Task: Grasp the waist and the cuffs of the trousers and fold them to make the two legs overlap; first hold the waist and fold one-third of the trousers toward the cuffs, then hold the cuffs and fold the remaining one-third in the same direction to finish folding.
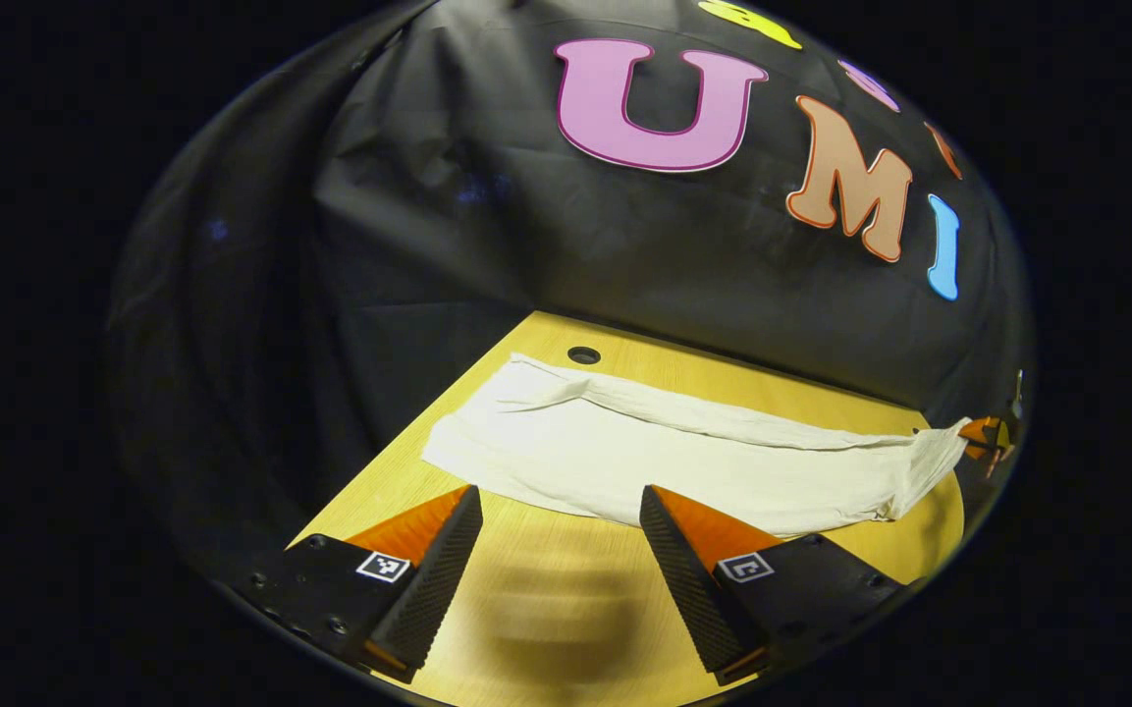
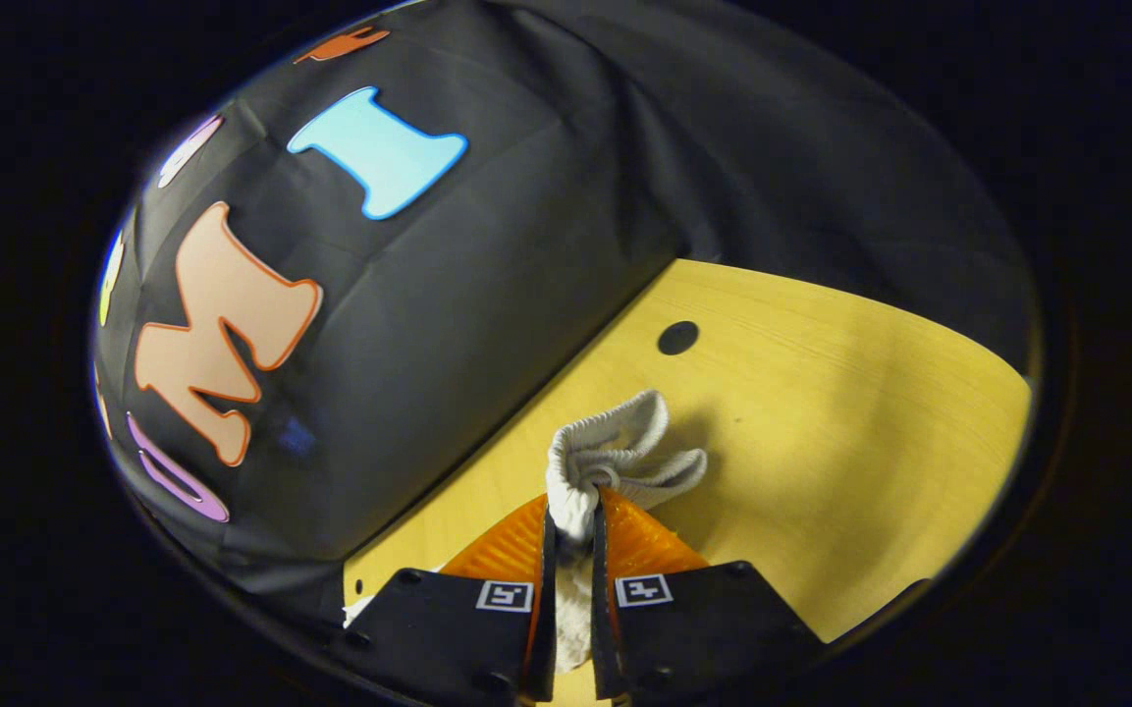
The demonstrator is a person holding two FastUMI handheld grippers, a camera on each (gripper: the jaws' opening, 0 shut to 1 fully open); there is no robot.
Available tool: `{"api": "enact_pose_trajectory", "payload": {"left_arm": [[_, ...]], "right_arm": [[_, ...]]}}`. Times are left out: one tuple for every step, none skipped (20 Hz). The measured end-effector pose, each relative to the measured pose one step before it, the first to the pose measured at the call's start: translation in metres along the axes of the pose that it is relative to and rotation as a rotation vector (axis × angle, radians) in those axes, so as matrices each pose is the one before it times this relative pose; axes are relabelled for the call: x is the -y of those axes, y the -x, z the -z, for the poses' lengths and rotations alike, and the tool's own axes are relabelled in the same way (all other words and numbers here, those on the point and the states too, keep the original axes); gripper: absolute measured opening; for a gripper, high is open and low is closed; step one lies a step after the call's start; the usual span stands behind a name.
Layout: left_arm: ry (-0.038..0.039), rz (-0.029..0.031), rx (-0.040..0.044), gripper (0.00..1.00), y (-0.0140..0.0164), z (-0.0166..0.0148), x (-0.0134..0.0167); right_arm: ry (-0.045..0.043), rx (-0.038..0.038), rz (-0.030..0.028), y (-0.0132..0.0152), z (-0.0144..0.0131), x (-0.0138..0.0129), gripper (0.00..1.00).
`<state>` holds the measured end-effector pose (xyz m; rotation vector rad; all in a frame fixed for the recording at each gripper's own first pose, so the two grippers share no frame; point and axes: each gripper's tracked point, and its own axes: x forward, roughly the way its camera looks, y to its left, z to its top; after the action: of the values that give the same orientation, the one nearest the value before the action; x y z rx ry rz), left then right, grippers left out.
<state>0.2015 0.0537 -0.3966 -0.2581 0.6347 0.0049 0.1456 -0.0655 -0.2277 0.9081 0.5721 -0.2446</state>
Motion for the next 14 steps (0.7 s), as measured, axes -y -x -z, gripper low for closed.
{"api": "enact_pose_trajectory", "payload": {"left_arm": [[0.00715, 0.00057, 0.00075, 0.97, 0.00064, -0.00044, 0.00008], [0.01172, -0.00077, 0.00546, 0.97, 0.00066, -0.00137, -0.00151], [0.00864, -0.00095, 0.00293, 0.97, 0.00033, 0.00088, -0.00094], [0.00649, -0.00099, 0.00044, 0.97, 0.0003, 0.00019, -0.00013], [0.009, 0.00063, 0.00173, 0.97, 0.00033, -0.0004, -0.00011], [0.00678, 0.0009, 0.00146, 0.97, -0.00014, 0.00095, -0.00071], [0.00808, 0.00052, 0.00407, 0.97, -0.0008, -0.00029, 0.0005], [0.00789, 0.00492, -0.00062, 0.97, 0.00039, -0.00029, 0.00166], [0.00552, 0.00861, -0.00328, 0.97, -0.00007, 0.0, 0.00106], [-0.0012, 0.00553, -0.00458, 0.97, -0.00083, 0.00113, 0.0004], [-0.00102, 0.00247, -0.00382, 0.97, -0.00078, 0.00045, 0.0001], [0.00149, 0.00604, -0.0032, 0.97, -0.00143, 0.00042, 0.00134], [0.00522, 0.00557, -0.00376, 0.97, -0.00064, -0.00063, 0.00053], [0.00381, 0.00456, -0.00625, 0.97, -0.00035, -0.00148, 0.00099]], "right_arm": [[0.03, 0.00083, -0.03952, 0.0005, 0.00866, -0.03108, 0.17], [0.01712, -0.00655, -0.02794, -0.00036, 0.00348, -0.01819, 0.16], [0.01508, -0.00563, -0.03111, 0.00129, 0.00591, -0.01724, 0.16], [0.01413, -0.00525, -0.02945, 0.00058, 0.00496, -0.01739, 0.16], [0.02006, -0.00534, -0.03431, 0.00023, 0.00538, -0.02108, 0.16], [0.0136, -0.00413, -0.02449, -0.00084, 0.00584, -0.01416, 0.16], [0.0138, -0.01073, -0.03155, -0.00251, 0.00708, -0.02028, 0.16], [0.01164, -0.00585, -0.02063, -0.0037, 0.00456, -0.01445, 0.16], [0.01862, -0.01186, -0.0235, -0.00519, 0.0102, -0.01933, 0.17], [0.00741, -0.0129, -0.01496, -0.00406, 0.00823, -0.01003, 0.16], [0.0078, -0.01227, -0.01231, -0.00554, 0.00904, -0.01145, 0.16], [0.00873, -0.01946, -0.01327, -0.00465, 0.01359, -0.0115, 0.16], [0.00218, -0.02446, -0.01249, -0.00916, 0.01644, -0.00814, 0.16], [0.00735, -0.03343, -0.01654, -0.01058, 0.02521, -0.01315, 0.16]]}}
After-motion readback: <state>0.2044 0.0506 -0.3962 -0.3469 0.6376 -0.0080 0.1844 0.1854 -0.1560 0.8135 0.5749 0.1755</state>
